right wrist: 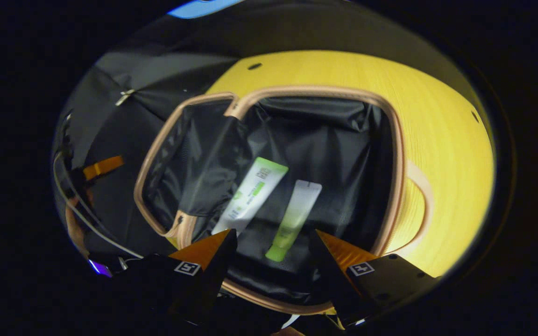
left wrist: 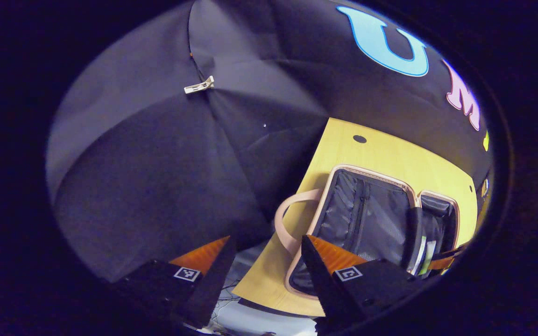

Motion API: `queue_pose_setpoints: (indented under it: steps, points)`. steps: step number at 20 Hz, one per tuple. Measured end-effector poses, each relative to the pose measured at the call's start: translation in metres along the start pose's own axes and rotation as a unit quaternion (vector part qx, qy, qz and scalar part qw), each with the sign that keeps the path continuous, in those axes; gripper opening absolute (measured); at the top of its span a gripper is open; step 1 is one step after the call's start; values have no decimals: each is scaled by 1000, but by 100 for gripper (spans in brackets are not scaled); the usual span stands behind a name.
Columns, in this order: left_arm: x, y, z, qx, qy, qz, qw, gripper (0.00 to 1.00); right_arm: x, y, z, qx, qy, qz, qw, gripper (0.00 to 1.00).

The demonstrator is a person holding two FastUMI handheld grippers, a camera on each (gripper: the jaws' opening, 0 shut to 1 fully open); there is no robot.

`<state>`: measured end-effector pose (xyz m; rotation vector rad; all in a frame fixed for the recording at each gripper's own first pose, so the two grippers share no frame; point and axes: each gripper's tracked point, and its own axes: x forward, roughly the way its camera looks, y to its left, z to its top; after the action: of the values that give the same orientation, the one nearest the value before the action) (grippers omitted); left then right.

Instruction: First open the suitcase, pack the skin care products into it, and then close the suitcase.

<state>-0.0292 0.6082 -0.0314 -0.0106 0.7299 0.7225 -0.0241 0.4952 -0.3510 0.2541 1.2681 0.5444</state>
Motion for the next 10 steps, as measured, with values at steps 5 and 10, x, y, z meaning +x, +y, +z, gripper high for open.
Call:
queue_pose_setpoints:
  steps: [5, 10]
  points:
    - [35, 9, 21, -60, 12, -4, 998, 91, -76, -14, 19, -24, -100, 15, 995, 97]
    - [93, 1, 0, -114, 106, -19, 988, 91, -121, -62, 20, 16, -138, -30, 990, 97]
